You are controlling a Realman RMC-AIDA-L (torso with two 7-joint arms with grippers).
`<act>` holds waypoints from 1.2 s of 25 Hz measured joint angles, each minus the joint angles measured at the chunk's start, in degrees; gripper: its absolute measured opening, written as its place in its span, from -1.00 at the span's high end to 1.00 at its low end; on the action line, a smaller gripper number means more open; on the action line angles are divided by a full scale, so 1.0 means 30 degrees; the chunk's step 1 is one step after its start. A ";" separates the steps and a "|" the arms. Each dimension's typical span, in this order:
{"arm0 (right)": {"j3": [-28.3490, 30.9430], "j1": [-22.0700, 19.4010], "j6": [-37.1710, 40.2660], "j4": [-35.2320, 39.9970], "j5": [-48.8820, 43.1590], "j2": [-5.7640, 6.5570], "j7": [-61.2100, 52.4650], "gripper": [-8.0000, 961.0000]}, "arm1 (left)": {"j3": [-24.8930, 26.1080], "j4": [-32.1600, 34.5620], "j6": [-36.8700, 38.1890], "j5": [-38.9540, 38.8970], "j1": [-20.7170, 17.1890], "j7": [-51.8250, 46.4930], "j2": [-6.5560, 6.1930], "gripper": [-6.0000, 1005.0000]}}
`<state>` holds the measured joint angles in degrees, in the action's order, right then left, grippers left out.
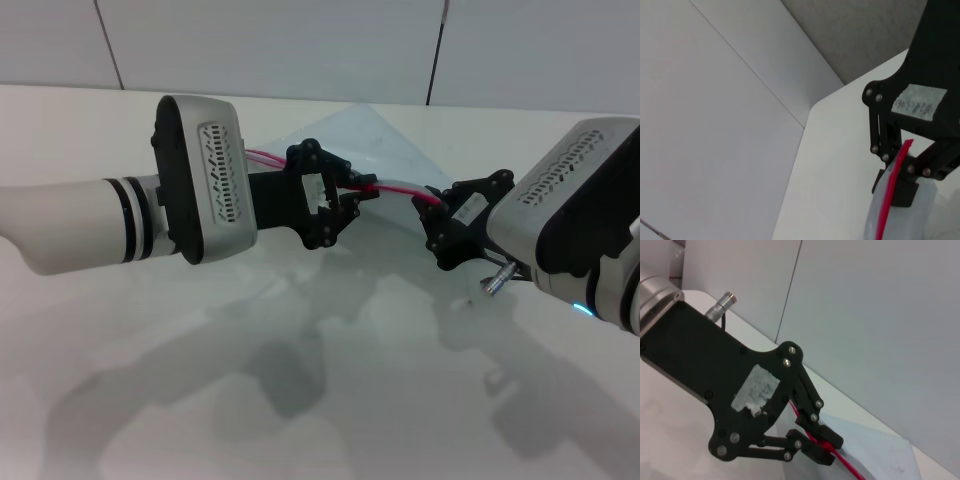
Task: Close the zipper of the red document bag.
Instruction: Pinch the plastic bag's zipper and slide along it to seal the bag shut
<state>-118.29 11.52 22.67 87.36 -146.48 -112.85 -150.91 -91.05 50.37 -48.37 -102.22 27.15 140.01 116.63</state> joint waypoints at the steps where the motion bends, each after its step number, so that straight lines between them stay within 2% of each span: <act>1: 0.0000 0.0000 0.0000 0.0000 -0.0004 0.0000 0.0000 0.89 | -0.0007 0.0000 0.0006 0.0000 0.0000 0.0007 0.0000 0.83; 14: 0.0325 -0.0132 0.0022 -0.0013 0.0029 -0.0003 0.0000 0.89 | 0.0066 -0.0086 0.0180 -0.0001 -0.0072 0.0028 -0.0014 0.83; 21: 0.0962 -0.0379 0.0031 0.0001 -0.0025 -0.0013 0.0000 0.88 | 0.0264 0.0153 0.0991 -0.0355 -0.0998 0.0031 -0.0100 0.83; 25: 0.1618 -0.0755 0.0029 0.0116 -0.0055 -0.0046 0.0019 0.87 | 0.0998 0.0281 0.1246 -0.0473 -0.1754 0.0031 -0.0137 0.83; 27: 0.2033 -0.0938 0.0020 0.0147 -0.0096 -0.0131 0.0132 0.87 | 0.1419 0.0286 0.1275 -0.0479 -0.2048 0.0031 -0.0140 0.83; 30: 0.2801 -0.1201 0.0021 0.0017 -0.0115 -0.0466 0.0670 0.86 | 0.1981 0.0290 0.1291 -0.0482 -0.2424 0.0030 -0.0142 0.83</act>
<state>-109.89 7.91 22.73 87.42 -146.83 -114.24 -148.90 -85.10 51.24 -44.50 -103.66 19.88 140.10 116.21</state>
